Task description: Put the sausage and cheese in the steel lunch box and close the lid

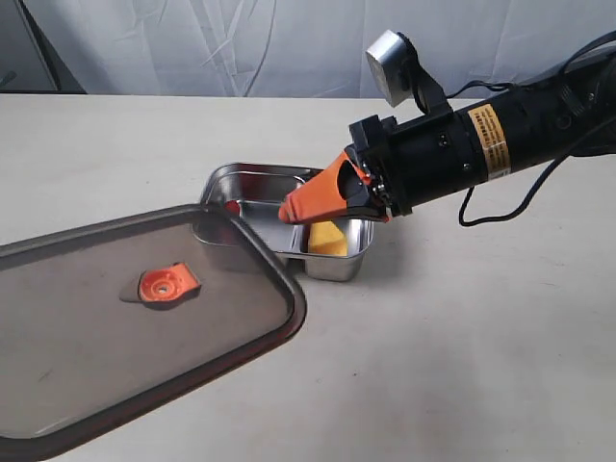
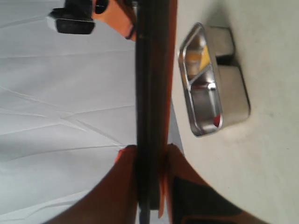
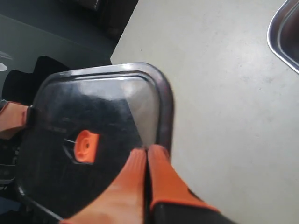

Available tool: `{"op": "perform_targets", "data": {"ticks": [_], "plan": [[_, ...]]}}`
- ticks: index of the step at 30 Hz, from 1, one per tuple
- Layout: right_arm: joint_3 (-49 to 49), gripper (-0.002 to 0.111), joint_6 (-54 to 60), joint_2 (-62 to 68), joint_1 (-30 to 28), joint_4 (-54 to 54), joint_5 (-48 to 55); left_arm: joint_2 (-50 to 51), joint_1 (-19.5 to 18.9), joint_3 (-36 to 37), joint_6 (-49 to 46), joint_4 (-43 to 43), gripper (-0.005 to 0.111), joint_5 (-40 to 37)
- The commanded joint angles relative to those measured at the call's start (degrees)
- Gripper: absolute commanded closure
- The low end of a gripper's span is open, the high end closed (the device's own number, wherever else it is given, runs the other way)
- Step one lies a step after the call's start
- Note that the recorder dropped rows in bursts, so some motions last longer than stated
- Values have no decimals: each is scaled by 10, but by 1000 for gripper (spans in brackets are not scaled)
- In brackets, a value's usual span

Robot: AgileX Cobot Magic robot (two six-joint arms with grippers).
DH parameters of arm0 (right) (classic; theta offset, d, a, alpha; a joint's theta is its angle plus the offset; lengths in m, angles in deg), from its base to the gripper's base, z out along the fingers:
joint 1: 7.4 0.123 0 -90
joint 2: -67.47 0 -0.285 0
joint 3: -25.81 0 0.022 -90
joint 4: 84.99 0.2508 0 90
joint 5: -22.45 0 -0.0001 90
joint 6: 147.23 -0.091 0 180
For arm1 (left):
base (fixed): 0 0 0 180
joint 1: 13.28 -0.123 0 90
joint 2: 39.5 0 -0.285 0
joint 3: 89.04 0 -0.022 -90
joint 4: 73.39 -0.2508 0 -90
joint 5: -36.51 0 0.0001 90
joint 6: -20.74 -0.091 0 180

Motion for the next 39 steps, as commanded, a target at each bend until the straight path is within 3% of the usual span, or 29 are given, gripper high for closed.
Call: {"op": "perform_targets", "data": {"ticks": [1,4,9,11,25,29,33,35,37,39], "plan": [[-3,108,-21,1,6,-5,-2,-3,26,7,54,-77,107,-34],[7,92,-21,1,11,-5,-2,-3,29,7,74,-99,107,-31],[13,42,-21,1,11,-5,-2,-3,29,7,78,-97,107,-17],[13,37,-21,1,11,-5,-2,-3,29,7,78,-91,107,-14],[13,37,-21,1,14,-5,-2,-3,29,7,59,-16,107,50],[13,37,-21,1,52,1,-2,-3,29,7,53,4,107,83],[13,37,-21,1,97,71,-2,-3,29,7,53,13,107,78],[11,46,-21,1,101,83,-2,-3,29,7,53,15,107,56],[11,82,-21,1,101,73,-2,-3,29,7,53,14,107,34],[11,108,-19,1,101,71,-2,-3,28,7,55,10,107,24]]}}
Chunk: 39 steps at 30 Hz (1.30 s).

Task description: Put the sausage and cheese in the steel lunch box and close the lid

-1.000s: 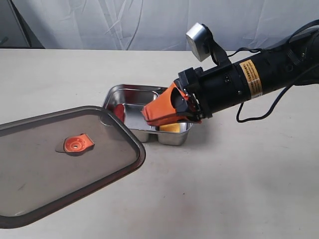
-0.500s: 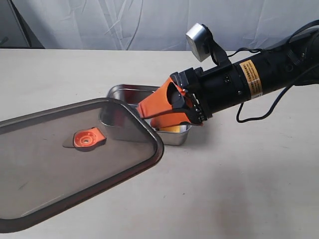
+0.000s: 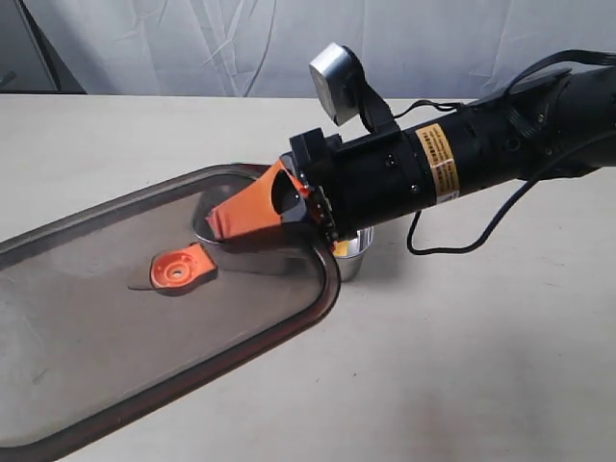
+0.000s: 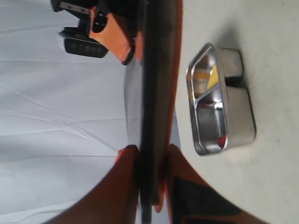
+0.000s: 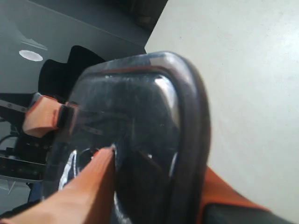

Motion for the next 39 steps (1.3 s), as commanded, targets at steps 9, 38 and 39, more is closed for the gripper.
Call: {"op": "perform_targets", "data": {"ticks": [9,38,39], "plan": [[1,109,-19,-10,3,-8,-7,-3,3,1,206,-149,94,-20],[1,109,90,-23,2,192,184,-3,3,1,432,-262,45,-136],[1,109,97,-26,2,198,239,-3,3,1,453,-277,45,-136]]}}
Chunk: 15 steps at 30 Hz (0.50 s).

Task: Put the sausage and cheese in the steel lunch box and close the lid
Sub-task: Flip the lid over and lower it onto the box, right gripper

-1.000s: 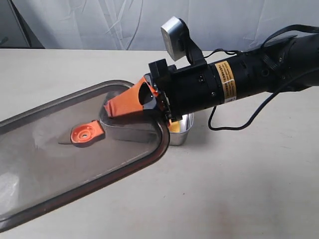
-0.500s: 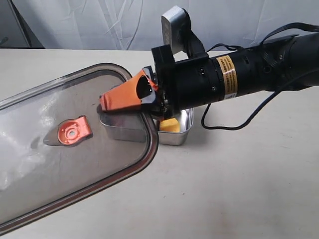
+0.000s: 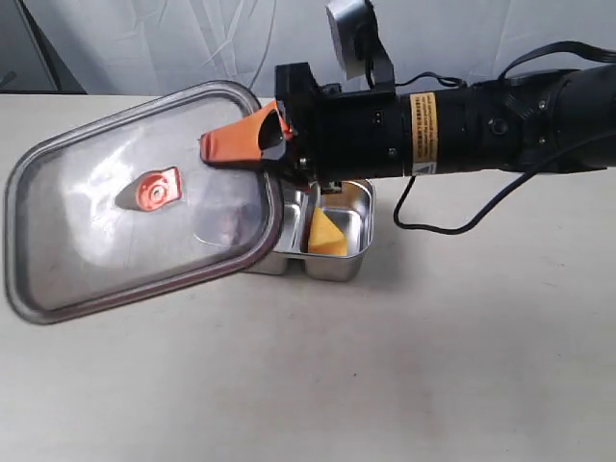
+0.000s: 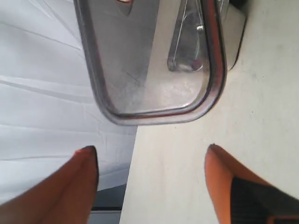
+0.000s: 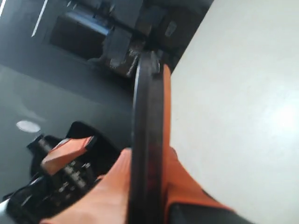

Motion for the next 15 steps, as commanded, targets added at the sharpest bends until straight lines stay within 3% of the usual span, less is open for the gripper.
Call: {"op": "perform_targets", "data": {"ticks": [1,6,9,15], "plan": [[1,109,27,-15,-2,39,158,-2,3,-1,61,-33,45,-3],[1,109,61,-15,-2,175,276,-2,3,-1,68,-39,45,-2],[1,109,47,-11,-2,219,422,-2,3,-1,68,-39,45,-2],[1,109,-17,22,-3,173,388,-2,3,-1,69,-39,45,-2]]}}
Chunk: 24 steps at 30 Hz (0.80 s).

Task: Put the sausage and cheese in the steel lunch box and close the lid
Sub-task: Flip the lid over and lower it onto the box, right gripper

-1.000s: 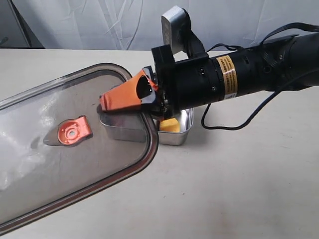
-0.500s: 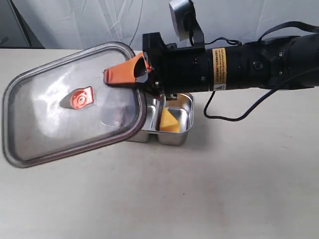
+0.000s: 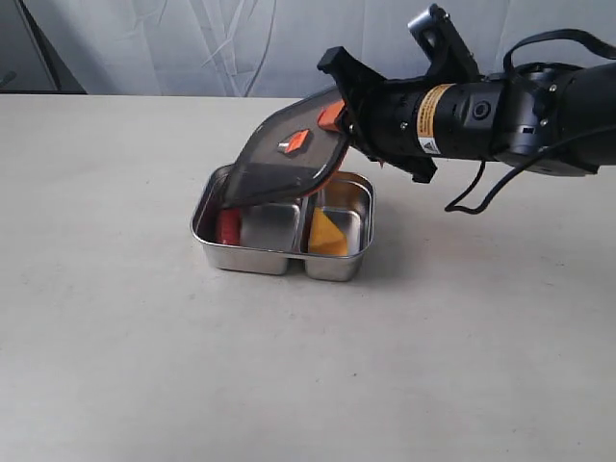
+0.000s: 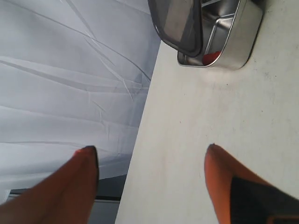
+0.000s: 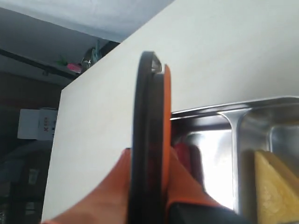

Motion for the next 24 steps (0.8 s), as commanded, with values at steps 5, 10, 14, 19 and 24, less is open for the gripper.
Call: {"op": "perform_targets", "data": {"ticks": [5,10,14,19,24], "plan": [[1,109,-35,44,-28,-2,-121,-2,3,-1,10,-4,45,2],[1,109,-35,49,-34,-25,-112,-2,3,-1,16,-5,45,3],[1,109,-35,45,-34,-22,-154,-2,3,-1,16,-5,45,3],[1,109,-35,32,-34,-30,-176,-2,3,-1,16,-6,45,3],[1,109,-35,30,-34,-37,-178,-2,3,-1,16,-6,45,3]]}}
